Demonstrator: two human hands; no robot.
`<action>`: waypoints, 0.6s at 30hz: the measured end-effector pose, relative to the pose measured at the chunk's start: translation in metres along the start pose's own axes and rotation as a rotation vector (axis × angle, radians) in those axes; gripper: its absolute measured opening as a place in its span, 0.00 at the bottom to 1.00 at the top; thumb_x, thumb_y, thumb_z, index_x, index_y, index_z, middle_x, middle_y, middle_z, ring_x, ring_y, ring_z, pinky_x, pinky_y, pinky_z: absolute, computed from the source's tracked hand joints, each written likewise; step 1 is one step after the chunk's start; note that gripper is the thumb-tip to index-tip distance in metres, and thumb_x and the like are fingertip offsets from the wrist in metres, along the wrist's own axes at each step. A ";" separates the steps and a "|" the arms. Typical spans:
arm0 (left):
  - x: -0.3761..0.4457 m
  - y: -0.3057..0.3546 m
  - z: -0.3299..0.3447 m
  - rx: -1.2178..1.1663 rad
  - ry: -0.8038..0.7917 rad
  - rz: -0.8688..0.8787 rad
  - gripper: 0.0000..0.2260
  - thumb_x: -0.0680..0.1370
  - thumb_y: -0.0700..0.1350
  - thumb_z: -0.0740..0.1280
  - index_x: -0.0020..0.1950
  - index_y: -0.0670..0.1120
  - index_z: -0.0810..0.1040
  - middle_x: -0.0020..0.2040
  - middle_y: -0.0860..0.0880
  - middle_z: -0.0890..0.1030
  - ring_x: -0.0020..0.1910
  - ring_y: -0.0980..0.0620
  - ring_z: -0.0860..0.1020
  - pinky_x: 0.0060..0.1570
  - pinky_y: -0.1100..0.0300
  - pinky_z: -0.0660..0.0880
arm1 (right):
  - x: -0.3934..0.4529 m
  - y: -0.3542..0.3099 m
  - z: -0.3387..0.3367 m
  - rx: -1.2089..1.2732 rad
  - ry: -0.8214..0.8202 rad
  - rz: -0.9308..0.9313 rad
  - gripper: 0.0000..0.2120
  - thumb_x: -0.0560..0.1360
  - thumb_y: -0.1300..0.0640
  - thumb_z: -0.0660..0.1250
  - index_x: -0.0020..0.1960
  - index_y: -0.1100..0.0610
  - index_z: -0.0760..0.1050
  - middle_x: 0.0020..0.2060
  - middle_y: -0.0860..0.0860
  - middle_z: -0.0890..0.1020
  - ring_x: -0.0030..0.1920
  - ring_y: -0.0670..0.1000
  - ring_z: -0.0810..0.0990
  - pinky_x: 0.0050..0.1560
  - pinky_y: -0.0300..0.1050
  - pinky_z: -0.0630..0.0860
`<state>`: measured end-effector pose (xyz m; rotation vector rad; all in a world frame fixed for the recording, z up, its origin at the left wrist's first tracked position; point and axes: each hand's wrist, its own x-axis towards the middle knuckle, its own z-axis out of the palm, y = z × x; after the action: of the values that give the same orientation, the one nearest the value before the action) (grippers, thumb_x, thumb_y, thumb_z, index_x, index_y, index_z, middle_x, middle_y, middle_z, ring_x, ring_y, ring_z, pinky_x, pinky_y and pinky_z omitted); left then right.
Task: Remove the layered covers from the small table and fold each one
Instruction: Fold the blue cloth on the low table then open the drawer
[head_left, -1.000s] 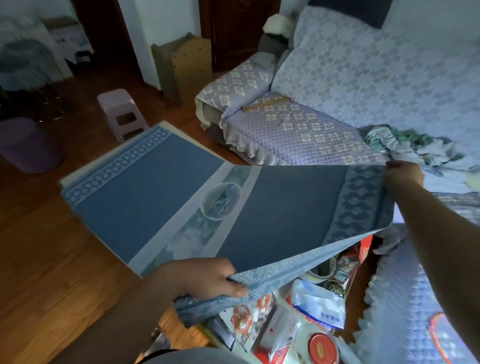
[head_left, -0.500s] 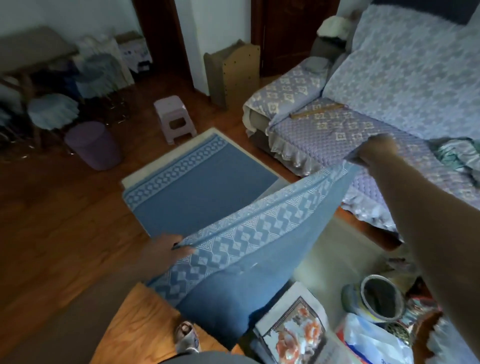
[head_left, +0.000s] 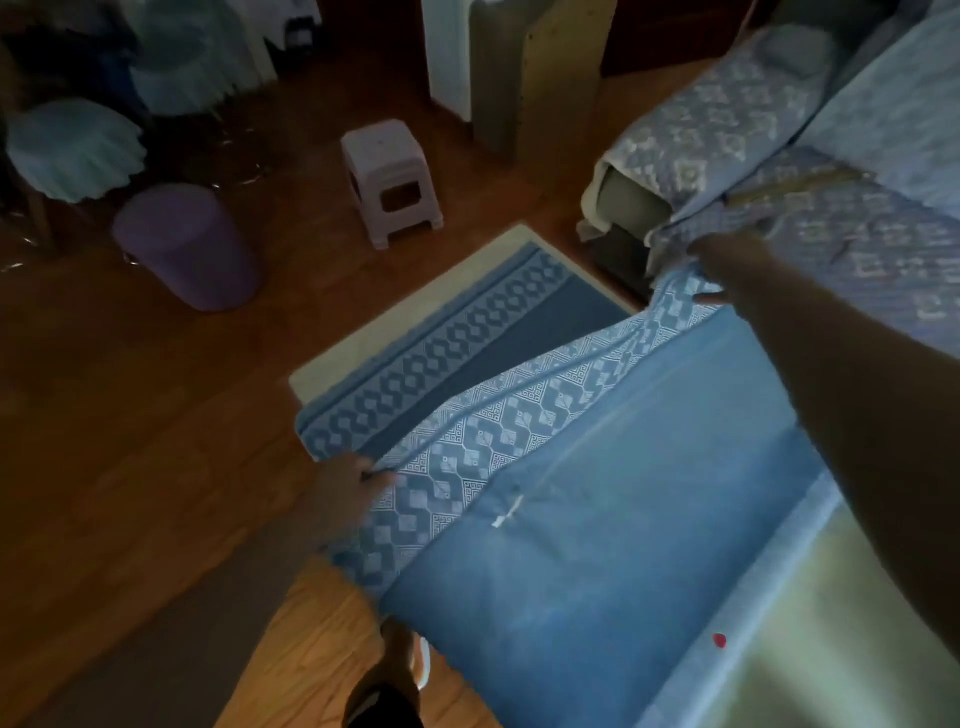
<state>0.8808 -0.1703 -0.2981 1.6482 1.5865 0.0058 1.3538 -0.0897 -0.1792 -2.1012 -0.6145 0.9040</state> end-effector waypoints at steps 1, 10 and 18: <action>0.045 -0.019 -0.009 0.009 -0.020 -0.013 0.17 0.81 0.51 0.69 0.34 0.47 0.74 0.27 0.49 0.73 0.27 0.51 0.74 0.30 0.60 0.65 | 0.025 0.001 0.036 -0.017 0.017 -0.014 0.29 0.74 0.54 0.67 0.74 0.58 0.67 0.66 0.55 0.74 0.59 0.56 0.77 0.45 0.49 0.80; 0.262 -0.151 -0.022 0.101 -0.060 -0.067 0.19 0.83 0.45 0.63 0.31 0.46 0.68 0.26 0.49 0.67 0.26 0.48 0.68 0.29 0.58 0.59 | 0.062 0.139 0.321 -0.707 -0.380 -0.120 0.40 0.74 0.53 0.69 0.80 0.59 0.55 0.75 0.61 0.63 0.75 0.59 0.64 0.74 0.48 0.64; 0.245 -0.181 -0.023 0.067 -0.025 -0.044 0.15 0.83 0.46 0.63 0.36 0.46 0.73 0.31 0.50 0.73 0.36 0.40 0.81 0.27 0.59 0.65 | -0.058 0.227 0.365 -0.797 -0.258 -0.158 0.32 0.74 0.56 0.65 0.77 0.54 0.62 0.78 0.57 0.60 0.77 0.61 0.59 0.73 0.56 0.65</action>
<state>0.7686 0.0205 -0.5091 1.6576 1.6194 -0.0919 1.0679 -0.0997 -0.5055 -2.5746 -1.4419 0.9378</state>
